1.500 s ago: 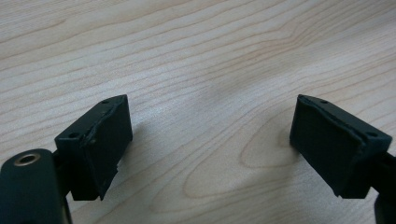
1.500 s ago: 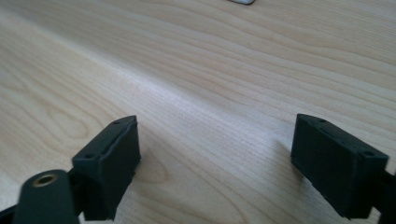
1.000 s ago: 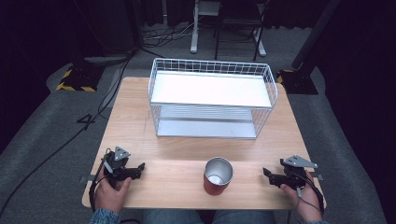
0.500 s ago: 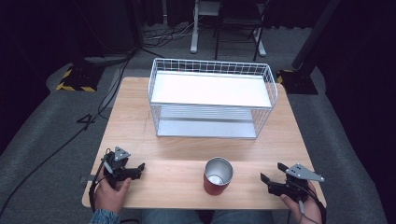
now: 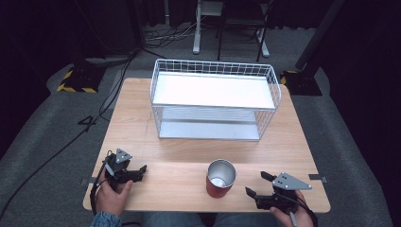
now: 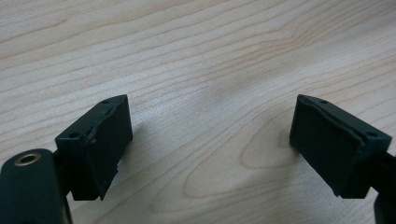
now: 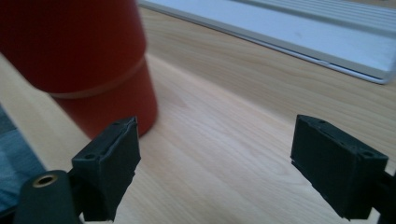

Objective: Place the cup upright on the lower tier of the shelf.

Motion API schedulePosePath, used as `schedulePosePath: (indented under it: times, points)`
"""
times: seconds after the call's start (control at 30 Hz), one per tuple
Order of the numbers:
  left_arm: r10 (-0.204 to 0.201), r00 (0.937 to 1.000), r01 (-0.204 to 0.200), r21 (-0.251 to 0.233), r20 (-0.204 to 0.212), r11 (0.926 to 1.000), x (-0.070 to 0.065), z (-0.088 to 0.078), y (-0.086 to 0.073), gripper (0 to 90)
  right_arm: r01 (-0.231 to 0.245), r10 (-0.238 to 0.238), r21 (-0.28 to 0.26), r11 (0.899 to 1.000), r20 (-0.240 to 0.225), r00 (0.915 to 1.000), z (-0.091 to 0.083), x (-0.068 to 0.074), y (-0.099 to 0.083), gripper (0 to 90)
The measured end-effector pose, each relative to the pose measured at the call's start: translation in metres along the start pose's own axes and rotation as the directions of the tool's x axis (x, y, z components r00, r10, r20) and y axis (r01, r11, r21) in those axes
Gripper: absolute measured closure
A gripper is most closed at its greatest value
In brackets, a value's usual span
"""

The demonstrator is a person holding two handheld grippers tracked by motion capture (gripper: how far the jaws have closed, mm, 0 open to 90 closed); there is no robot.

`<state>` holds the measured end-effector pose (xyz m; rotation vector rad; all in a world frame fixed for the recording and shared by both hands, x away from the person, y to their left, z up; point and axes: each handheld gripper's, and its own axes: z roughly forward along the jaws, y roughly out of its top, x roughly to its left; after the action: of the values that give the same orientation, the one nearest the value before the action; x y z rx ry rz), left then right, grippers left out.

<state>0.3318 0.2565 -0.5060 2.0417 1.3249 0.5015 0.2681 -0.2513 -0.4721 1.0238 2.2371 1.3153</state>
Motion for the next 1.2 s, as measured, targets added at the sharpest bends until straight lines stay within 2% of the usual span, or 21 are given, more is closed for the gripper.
schedulePosePath:
  times: [0.03, 0.2, 0.43, 0.6, 0.8, 0.93, 1.1, 1.2]
  points:
    - [0.0, 1.0, 0.0, 0.0, 0.0, 1.0, 0.0, 0.0, 0.0, 13.5, 0.0, 0.0, 0.0, 1.0, 0.0, 1.0, 0.0, 0.0, 0.0, 16.1]
    - [0.0, 1.0, 0.0, 0.0, 0.0, 1.0, 0.0, 0.0, 0.0, 13.5, 0.038, -0.036, 0.03, 0.999, -0.065, 0.9972, 0.006, 0.015, 0.002, 16.1]
    - [0.001, 1.0, -0.001, 0.001, 0.0, 1.0, 0.0, 0.0, 0.0, 13.5, 0.055, -0.049, 0.042, 0.998, -0.124, 0.9911, 0.013, 0.027, 0.003, 16.1]
    - [0.001, 1.0, -0.001, 0.001, 0.0, 1.0, 0.0, 0.0, 0.0, 13.5, 0.055, -0.045, 0.057, 0.997, -0.171, 0.9842, 0.028, 0.037, 0.0, 16.1]
    - [-0.001, 1.0, 0.001, 0.0, 0.001, 1.0, 0.0, 0.0, 0.0, 13.5, 0.031, -0.016, 0.072, 0.997, -0.197, 0.9802, 0.044, 0.043, -0.003, 16.1]
    - [0.0, 1.0, 0.0, 0.001, 0.0, 1.0, 0.0, 0.0, 0.0, 13.5, 0.015, -0.002, 0.066, 0.998, -0.196, 0.9806, 0.055, 0.046, -0.002, 16.1]
    - [0.0, 1.0, 0.0, 0.0, 0.001, 1.0, 0.0, 0.0, 0.0, 13.5, 0.019, -0.006, 0.06, 0.998, -0.209, 0.9779, 0.063, 0.05, 0.001, 15.6]
    - [-0.001, 1.0, 0.001, 0.0, 0.0, 1.0, 0.0, 0.0, 0.0, 13.5, 0.026, -0.016, 0.051, 0.998, -0.188, 0.982, 0.07, 0.052, 0.003, 15.5]
